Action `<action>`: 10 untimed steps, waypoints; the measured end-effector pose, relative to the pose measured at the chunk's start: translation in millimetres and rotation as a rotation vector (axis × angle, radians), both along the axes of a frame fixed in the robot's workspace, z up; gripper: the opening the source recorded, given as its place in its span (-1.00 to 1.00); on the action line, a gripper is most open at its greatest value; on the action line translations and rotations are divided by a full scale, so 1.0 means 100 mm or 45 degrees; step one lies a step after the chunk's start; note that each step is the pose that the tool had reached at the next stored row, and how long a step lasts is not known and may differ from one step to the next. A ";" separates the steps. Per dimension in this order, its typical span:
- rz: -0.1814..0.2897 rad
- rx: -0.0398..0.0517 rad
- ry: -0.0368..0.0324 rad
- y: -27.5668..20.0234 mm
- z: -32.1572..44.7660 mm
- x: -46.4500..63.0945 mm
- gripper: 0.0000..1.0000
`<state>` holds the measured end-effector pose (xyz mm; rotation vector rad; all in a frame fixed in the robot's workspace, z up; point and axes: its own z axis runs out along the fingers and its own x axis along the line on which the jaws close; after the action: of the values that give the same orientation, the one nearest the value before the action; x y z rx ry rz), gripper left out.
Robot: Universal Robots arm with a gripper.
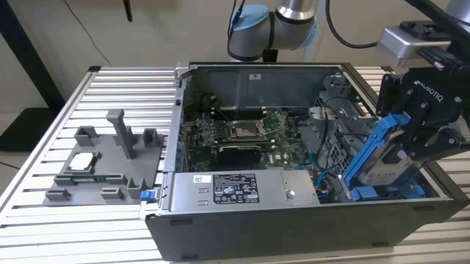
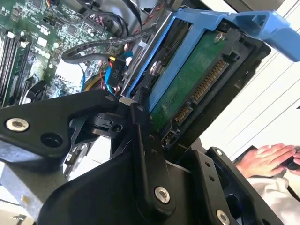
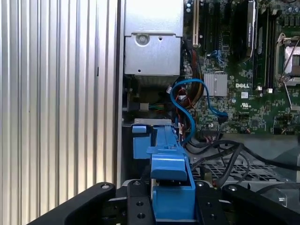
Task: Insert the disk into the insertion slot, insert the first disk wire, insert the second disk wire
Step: 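Insert the disk into the insertion slot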
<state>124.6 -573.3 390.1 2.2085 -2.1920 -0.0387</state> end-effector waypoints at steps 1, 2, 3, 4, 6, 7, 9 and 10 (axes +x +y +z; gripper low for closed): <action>0.000 0.000 0.0000 0.000 -0.016 0.00 -0.34; 0.000 0.000 0.0000 0.000 -0.026 0.00 -0.34; 0.000 0.000 0.0000 0.000 -0.029 0.00 -0.34; 0.000 0.000 0.0000 0.000 -0.029 0.00 -0.34; 0.000 0.000 -0.0001 0.000 -0.029 0.00 -0.34; 0.000 0.000 0.0000 0.000 -0.030 0.00 -0.34; 0.000 0.000 0.0000 0.000 -0.030 0.00 -0.31; 0.000 0.000 0.0000 0.000 -0.030 0.00 -0.31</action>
<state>124.6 -573.3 387.0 2.2085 -2.1919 -0.0386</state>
